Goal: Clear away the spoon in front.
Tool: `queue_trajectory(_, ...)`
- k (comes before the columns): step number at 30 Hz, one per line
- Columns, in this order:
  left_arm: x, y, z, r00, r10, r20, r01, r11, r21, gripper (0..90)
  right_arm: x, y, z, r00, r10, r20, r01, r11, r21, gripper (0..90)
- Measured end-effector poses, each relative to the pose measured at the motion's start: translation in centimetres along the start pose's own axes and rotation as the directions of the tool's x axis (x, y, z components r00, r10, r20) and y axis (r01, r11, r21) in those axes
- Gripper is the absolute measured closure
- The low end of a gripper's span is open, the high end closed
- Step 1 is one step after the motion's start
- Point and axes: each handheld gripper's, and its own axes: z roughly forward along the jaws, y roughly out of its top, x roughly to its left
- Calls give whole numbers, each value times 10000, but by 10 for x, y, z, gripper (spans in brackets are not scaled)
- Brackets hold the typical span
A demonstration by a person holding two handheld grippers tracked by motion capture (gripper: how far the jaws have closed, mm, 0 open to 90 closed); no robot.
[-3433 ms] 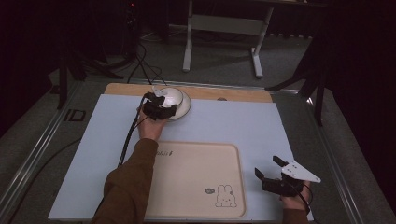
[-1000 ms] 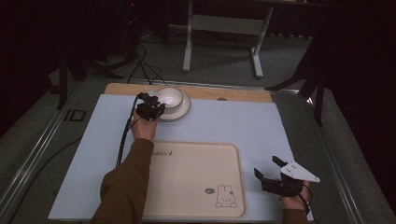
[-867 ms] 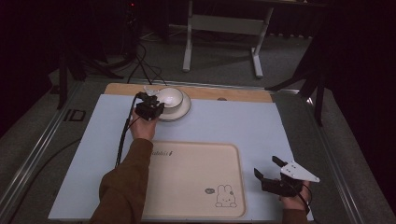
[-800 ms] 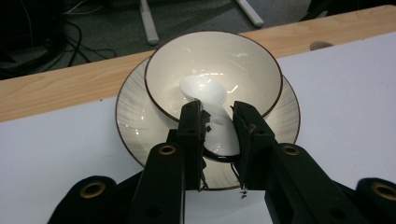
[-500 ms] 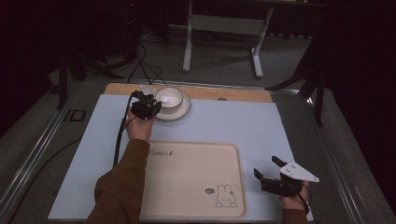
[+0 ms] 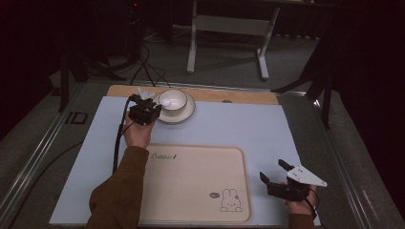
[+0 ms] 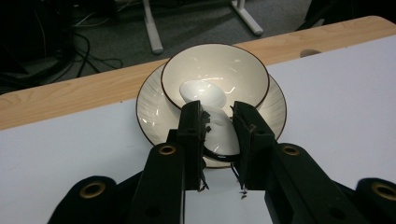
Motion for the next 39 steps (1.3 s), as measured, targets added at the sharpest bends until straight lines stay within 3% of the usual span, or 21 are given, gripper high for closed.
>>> queue_trajectory(39,-1,-28,-46,9993,-179,-343,162,9987,-489,744,1,0,0,10000,-29,17,29,10000,-1,137)
